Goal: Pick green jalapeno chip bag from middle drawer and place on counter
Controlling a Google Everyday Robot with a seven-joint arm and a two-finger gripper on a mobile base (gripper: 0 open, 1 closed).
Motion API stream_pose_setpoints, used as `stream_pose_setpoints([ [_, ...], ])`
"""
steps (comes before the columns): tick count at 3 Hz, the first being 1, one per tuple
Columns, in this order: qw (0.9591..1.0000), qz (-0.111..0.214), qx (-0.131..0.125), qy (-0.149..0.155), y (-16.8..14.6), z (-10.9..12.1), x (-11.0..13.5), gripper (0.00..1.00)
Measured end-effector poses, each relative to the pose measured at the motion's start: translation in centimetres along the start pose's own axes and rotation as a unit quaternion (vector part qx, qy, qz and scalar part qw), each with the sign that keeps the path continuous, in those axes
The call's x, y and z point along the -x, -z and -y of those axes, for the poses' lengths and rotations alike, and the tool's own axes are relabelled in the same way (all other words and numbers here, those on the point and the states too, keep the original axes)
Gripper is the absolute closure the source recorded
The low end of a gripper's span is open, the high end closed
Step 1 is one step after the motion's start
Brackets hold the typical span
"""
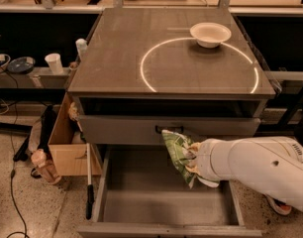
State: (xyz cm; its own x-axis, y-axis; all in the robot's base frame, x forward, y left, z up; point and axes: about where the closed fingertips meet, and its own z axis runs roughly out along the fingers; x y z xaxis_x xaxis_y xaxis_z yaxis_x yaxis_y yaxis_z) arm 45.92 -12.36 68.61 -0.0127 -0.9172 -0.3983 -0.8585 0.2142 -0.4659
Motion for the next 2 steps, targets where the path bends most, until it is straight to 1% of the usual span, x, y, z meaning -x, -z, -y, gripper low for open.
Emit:
stream_pose_setpoints([
  [1, 0.9994, 0.012, -0.033, -0.003, 4.1, 4.2, 1.4, 1.0],
  [2, 0.9984, 0.029, -0.049, 0.002, 8.1, 7.0, 2.6, 1.0],
])
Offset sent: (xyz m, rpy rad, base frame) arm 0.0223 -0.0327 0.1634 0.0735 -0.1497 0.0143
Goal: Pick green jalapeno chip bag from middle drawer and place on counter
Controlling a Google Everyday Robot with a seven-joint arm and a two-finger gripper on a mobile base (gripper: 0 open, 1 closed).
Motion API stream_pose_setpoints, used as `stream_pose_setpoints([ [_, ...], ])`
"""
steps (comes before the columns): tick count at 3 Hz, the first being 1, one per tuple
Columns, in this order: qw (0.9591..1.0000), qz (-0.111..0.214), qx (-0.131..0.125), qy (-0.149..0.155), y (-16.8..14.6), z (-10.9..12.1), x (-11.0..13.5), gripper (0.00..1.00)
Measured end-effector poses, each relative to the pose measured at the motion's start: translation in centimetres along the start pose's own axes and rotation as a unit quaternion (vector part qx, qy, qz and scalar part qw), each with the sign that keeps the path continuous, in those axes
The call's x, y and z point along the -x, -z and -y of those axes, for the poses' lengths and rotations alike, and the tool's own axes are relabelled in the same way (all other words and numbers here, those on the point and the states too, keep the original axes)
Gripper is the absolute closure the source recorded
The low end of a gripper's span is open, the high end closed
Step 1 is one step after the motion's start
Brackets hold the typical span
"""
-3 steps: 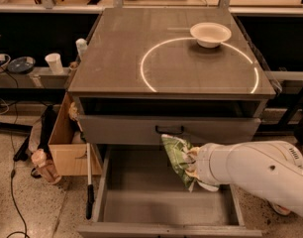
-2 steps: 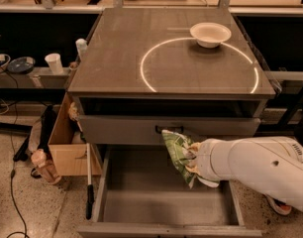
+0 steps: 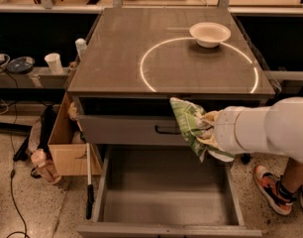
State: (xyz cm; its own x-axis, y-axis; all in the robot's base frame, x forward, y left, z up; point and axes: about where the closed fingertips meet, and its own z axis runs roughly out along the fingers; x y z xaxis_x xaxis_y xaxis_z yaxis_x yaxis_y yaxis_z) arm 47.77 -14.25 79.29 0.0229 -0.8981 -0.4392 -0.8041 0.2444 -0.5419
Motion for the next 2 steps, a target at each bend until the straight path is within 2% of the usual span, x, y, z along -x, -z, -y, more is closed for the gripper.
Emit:
stream_pose_setpoints([
  [1, 0.9991, 0.026, -0.028, 0.018, 4.9, 3.3, 1.8, 1.0],
  [2, 0.9978, 0.038, -0.046, 0.03, 7.0, 4.9, 2.8, 1.0],
])
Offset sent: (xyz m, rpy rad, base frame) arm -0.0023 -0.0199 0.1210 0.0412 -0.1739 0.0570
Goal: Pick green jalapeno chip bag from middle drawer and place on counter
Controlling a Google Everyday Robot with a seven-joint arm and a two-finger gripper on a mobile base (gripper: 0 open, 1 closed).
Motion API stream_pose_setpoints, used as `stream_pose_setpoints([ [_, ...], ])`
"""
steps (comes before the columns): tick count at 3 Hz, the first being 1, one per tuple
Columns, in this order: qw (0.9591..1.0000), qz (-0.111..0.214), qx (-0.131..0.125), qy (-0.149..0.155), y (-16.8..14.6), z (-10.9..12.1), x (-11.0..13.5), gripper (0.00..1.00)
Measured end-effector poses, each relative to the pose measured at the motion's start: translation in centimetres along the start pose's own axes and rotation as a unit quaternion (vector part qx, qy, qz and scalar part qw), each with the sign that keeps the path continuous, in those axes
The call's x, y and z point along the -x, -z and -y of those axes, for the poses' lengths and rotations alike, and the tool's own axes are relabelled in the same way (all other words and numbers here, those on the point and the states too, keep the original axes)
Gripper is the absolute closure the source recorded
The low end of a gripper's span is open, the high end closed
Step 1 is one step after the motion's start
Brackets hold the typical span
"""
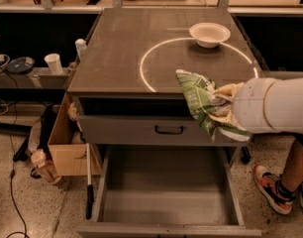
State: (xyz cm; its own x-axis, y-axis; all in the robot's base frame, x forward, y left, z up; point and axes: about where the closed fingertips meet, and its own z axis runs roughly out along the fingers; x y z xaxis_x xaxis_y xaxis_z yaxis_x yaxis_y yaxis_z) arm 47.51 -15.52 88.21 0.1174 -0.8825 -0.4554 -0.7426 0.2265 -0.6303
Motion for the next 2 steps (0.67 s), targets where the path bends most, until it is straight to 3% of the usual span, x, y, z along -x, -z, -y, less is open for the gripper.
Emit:
stream_pose_setpoints([
  [1, 0.9997, 0.013, -0.017, 0.015, 0.79, 1.75, 1.39, 1.0],
  [2, 0.9995, 0.017, -0.024, 0.015, 0.13, 1.87, 1.67, 1.0],
])
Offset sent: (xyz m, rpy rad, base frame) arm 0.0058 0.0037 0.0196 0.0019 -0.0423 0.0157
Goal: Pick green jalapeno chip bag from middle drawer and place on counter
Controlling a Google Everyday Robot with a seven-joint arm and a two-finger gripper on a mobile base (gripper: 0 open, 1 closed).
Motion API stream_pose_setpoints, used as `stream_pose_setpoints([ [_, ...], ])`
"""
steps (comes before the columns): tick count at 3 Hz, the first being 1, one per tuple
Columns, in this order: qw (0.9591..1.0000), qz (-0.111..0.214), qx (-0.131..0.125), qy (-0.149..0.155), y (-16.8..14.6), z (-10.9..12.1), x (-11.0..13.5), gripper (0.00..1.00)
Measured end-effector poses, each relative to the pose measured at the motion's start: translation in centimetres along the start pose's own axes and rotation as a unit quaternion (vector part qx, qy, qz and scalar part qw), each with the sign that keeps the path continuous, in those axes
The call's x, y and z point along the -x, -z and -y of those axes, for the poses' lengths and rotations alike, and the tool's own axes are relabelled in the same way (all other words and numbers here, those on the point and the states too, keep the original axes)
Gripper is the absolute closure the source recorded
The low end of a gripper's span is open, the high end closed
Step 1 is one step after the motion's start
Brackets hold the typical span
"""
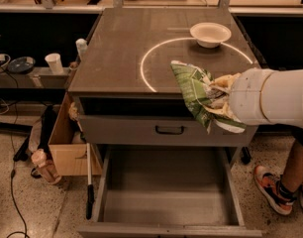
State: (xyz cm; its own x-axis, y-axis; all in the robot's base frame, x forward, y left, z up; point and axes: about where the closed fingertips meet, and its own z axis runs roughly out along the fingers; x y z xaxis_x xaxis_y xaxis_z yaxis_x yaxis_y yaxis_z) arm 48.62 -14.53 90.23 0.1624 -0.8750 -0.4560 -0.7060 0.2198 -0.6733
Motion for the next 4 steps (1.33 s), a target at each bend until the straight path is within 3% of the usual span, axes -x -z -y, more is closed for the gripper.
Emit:
stream_pose_setpoints([
  [2, 0.9991, 0.03, -0.013, 0.027, -5.2, 2.1, 1.2, 1.0],
  [4, 0.9978, 0.026, -0.035, 0.05, -11.0, 6.2, 0.8, 1.0],
])
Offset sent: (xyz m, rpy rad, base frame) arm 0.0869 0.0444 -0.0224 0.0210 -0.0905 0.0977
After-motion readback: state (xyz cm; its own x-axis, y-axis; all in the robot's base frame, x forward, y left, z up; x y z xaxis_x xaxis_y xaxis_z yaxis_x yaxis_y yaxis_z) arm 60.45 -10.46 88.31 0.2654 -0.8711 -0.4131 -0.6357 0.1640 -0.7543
